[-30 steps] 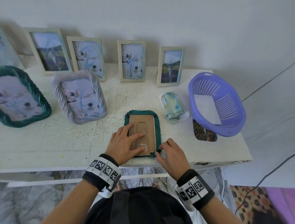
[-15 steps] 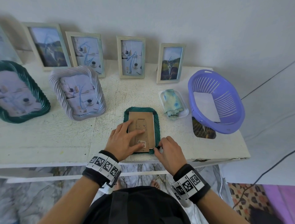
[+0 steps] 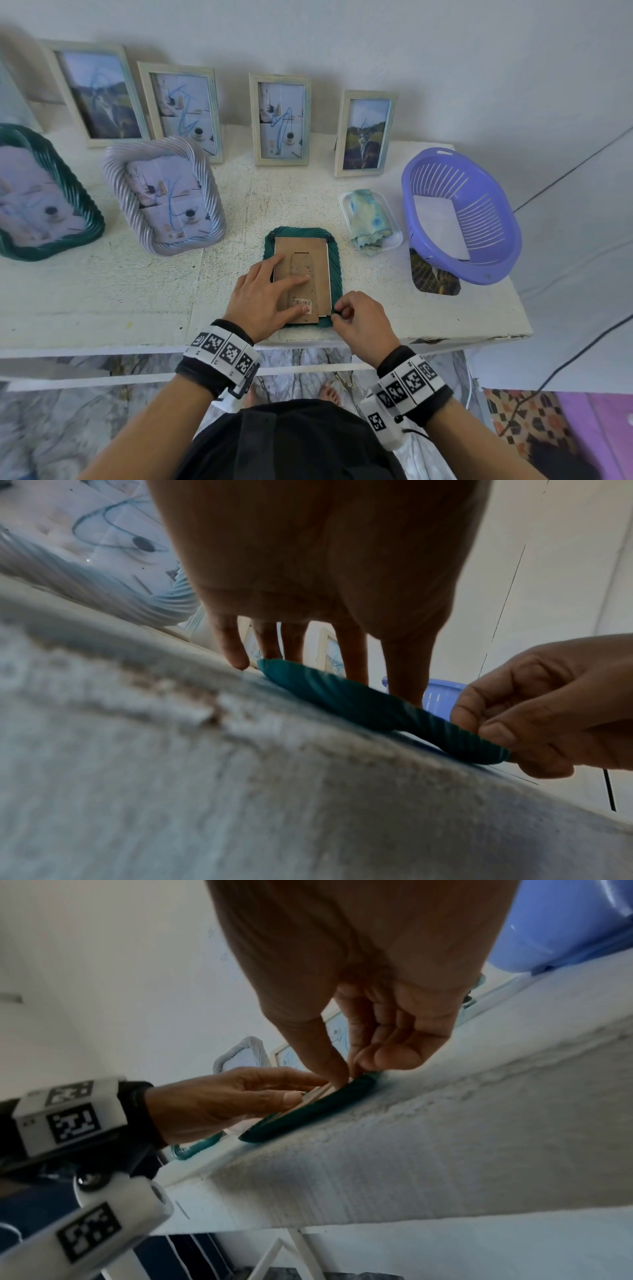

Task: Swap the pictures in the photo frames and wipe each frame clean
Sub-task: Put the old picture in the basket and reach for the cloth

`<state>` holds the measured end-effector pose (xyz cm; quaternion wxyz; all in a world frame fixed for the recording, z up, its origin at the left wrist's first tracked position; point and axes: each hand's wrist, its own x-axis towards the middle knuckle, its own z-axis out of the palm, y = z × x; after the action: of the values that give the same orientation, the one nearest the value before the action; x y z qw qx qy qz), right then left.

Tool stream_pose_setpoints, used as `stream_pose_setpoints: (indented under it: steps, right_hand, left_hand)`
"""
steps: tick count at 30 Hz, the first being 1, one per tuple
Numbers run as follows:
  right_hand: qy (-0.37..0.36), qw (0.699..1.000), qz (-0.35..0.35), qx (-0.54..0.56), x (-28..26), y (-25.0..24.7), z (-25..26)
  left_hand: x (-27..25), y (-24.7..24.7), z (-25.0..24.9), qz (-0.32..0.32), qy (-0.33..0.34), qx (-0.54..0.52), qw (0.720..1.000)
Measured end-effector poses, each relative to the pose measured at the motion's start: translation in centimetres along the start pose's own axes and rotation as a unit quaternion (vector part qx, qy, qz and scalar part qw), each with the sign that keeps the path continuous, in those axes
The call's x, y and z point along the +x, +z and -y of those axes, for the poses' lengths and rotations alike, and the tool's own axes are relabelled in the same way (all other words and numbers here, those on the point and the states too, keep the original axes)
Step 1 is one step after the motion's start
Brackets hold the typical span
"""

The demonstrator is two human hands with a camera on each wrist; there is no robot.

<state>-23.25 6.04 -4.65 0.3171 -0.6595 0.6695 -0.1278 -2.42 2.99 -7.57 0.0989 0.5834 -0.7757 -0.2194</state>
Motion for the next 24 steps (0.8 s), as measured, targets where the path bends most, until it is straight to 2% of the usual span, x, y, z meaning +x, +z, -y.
stream_pose_setpoints:
  steps: [3,8,14,24]
  right_hand:
    - [-0.044,0.999,0.001,-0.009,-0.2,-0.2,-0.7]
    - [-0.051,0.996,-0.021,-0.071,0.0,0.4,-0.8]
    - [-0.105,0.993,-0.018,-0.054,-0.1,0.5,-1.0]
    - [-0.119,0.991,-0.022,-0.054,-0.1,0.6,-1.4]
  left_hand:
    - [0.0,0.0,0.0,0.0,0.002,-0.003,1.0]
    - [0.0,0.0,0.1,-0.002,0.003,-0.001,1.0]
    - [0.0,0.2,0.2,-0.008,0.004,-0.015,1.0]
    - [-0.1,0.3,0.4,-0.006,0.006,-0.008,1.0]
